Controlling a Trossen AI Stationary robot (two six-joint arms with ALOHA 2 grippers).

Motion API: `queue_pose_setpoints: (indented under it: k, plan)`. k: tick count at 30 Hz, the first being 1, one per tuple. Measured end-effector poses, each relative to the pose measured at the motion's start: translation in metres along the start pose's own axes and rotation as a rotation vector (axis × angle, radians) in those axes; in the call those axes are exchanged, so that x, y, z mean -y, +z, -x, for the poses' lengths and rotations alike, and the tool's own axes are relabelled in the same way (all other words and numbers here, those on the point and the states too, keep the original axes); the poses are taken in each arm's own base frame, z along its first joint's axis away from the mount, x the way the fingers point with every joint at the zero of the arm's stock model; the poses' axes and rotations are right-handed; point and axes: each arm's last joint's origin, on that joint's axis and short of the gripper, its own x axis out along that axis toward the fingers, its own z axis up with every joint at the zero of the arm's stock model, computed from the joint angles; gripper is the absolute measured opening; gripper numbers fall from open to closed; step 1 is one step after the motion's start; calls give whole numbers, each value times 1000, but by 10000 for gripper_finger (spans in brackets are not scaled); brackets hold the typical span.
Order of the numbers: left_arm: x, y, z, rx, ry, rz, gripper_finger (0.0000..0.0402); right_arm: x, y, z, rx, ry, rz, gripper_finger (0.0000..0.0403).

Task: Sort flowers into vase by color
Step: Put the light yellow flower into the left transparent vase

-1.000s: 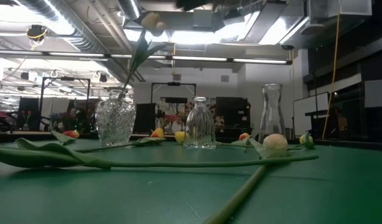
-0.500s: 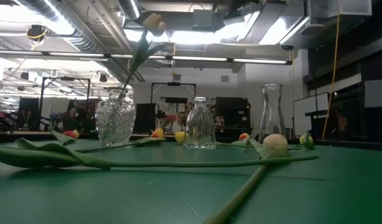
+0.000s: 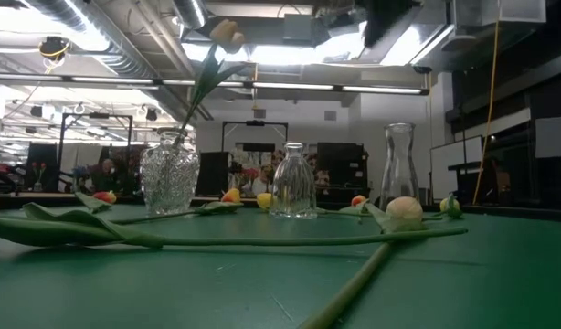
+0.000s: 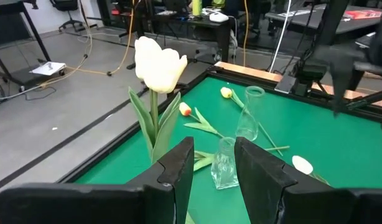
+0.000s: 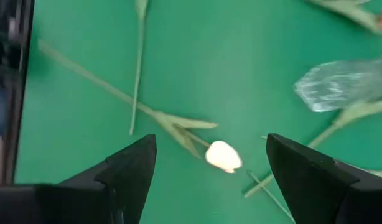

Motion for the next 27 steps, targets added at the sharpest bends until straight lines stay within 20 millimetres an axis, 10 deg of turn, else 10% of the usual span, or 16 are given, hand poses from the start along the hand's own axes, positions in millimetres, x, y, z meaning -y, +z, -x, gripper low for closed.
queue_pose_setpoints:
  k: [16,27]
  plan:
    - [0,0,0,3,5,20,114,-20,-13,-71,245,-13,183,303]
    - [0,0,0,0,8,14,114,-33,-21,-127,88,76,255,303]
